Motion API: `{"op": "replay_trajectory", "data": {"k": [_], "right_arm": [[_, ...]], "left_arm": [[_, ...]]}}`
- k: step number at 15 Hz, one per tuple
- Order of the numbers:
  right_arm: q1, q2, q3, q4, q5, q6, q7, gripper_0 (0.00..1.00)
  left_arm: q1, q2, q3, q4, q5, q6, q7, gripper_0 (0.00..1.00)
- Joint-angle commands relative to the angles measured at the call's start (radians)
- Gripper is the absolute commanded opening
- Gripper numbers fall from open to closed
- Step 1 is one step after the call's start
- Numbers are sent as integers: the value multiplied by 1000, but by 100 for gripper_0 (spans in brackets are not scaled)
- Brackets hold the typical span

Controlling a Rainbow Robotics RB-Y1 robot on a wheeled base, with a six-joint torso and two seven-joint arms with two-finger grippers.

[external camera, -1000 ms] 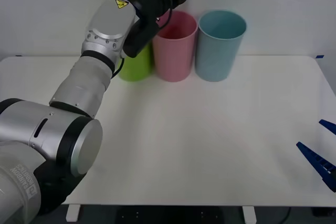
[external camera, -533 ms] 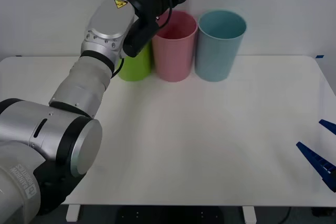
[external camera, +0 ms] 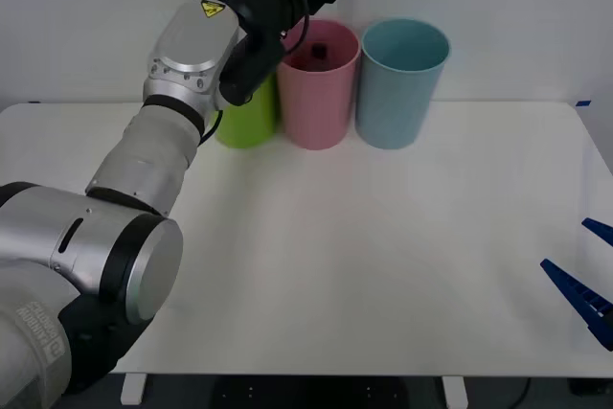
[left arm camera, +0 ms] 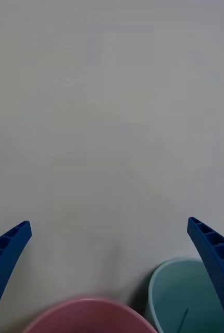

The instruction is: Grasp the object on the table and drop it into the matching bin: aluminum can to the light blue bin, PET bottle to the pink bin.

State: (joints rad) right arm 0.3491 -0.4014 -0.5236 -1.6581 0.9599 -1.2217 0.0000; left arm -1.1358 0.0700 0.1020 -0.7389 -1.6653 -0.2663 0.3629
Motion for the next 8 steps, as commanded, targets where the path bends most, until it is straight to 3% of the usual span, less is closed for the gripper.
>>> {"op": "replay_trajectory", "data": {"k": [1,8], "right_arm": [[0,0,0,0,0,0,0,100],[0,0,0,0,0,0,0,100]], "left_arm": [[28,34,-19,-28,87,-48,-15,100],[272,151,-140,-317,317,-97,-33,100]]}}
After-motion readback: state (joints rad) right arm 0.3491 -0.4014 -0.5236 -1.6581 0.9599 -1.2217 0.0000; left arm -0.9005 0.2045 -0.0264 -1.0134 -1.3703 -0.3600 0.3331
